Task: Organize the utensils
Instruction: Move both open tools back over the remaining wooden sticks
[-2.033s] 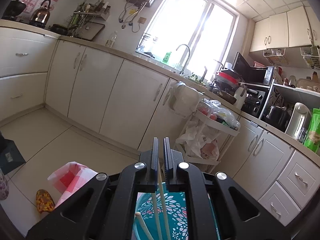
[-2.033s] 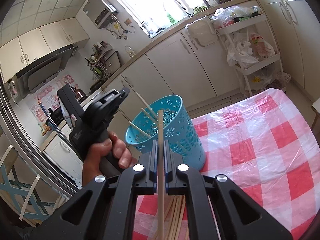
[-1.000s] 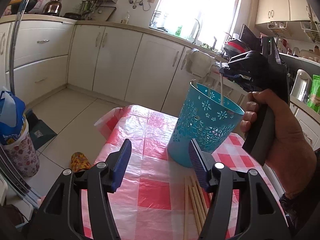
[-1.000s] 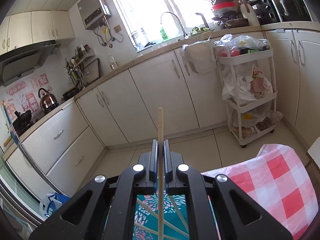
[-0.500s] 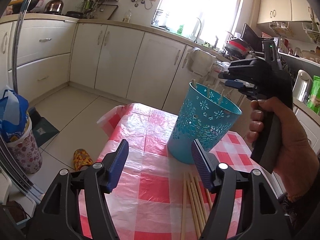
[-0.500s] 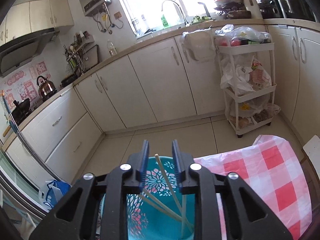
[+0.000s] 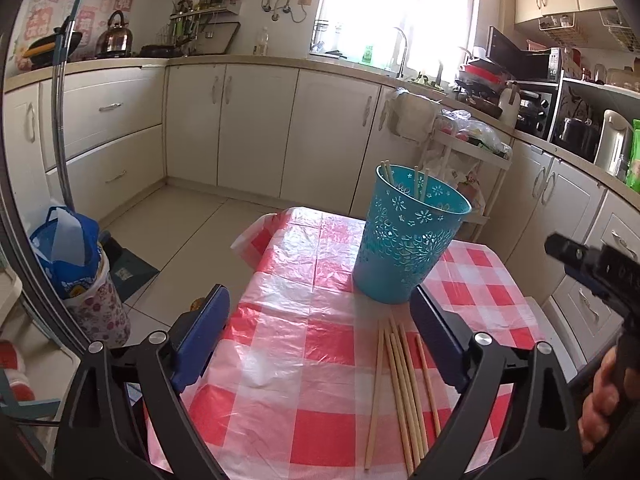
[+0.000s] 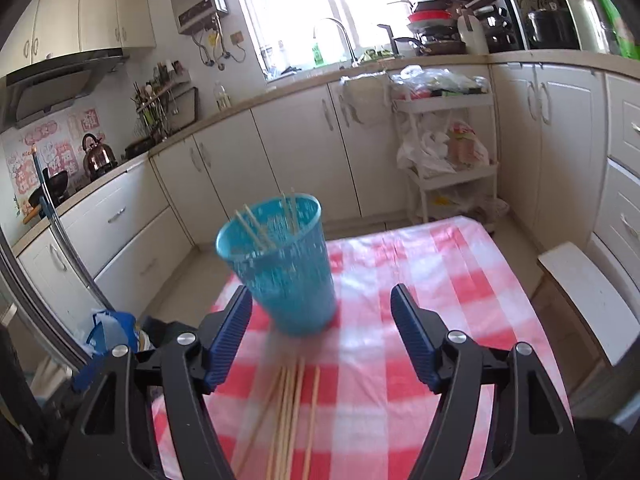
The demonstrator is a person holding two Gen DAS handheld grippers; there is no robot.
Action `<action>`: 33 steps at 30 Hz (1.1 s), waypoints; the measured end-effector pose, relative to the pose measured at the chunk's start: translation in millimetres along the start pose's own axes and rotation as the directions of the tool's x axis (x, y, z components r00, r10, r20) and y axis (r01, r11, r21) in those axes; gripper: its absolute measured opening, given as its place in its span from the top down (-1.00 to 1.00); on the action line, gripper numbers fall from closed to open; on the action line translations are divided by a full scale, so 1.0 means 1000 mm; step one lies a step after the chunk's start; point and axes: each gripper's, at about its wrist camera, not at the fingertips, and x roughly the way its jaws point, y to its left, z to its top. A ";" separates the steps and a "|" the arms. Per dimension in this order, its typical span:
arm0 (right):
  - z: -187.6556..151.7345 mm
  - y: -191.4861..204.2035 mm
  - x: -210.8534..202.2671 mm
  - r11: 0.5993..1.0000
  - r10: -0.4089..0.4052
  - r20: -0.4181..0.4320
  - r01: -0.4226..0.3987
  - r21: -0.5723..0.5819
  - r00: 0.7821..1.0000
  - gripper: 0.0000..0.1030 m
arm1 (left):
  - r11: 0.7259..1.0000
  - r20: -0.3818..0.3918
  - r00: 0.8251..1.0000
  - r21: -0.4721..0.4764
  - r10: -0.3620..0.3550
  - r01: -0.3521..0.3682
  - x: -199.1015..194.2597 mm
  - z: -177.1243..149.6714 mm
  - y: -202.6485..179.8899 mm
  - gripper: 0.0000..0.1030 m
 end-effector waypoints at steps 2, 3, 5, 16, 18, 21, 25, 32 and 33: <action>-0.014 -0.004 -0.012 1.000 0.001 -0.009 -0.001 0.011 1.000 -0.35 | 1.000 0.002 1.000 0.012 0.002 -0.002 -0.007 0.000 -0.002 -0.72; -0.018 -0.005 -0.016 1.000 0.004 -0.013 -0.004 0.014 1.000 -0.34 | 1.000 0.005 1.000 0.018 0.003 -0.003 -0.011 0.001 -0.003 -0.73; -0.026 -0.006 -0.021 1.000 0.014 -0.023 -0.013 0.011 1.000 -0.34 | 1.000 0.014 1.000 0.028 0.005 -0.005 -0.019 0.001 -0.004 -0.74; -0.087 0.009 0.026 0.996 0.044 -0.244 -0.060 -0.060 0.969 0.36 | 1.000 -0.019 1.000 0.013 0.017 -0.016 -0.032 -0.007 0.007 -0.80; -0.101 0.012 0.041 0.996 0.030 -0.282 -0.053 -0.076 0.959 0.46 | 1.000 -0.036 0.999 0.005 0.031 -0.031 -0.031 -0.010 0.014 -0.80; -0.116 0.009 0.063 0.996 0.001 -0.335 -0.029 -0.079 0.942 0.51 | 0.999 -0.054 0.997 -0.007 0.047 -0.048 -0.031 -0.015 0.023 -0.80; -0.123 0.007 0.078 0.996 -0.020 -0.357 -0.013 -0.089 0.934 0.52 | 0.998 -0.075 0.995 -0.020 0.063 -0.065 -0.027 -0.019 0.033 -0.80; -0.126 0.016 0.092 0.986 -0.058 -0.357 -0.004 -0.169 0.932 0.52 | 0.998 -0.123 0.991 0.014 0.058 -0.057 -0.009 -0.028 0.025 -0.80; -0.125 0.017 0.092 0.984 -0.060 -0.357 -0.004 -0.176 0.932 0.52 | 0.998 -0.134 0.989 0.034 0.055 -0.051 -0.004 -0.030 0.020 -0.80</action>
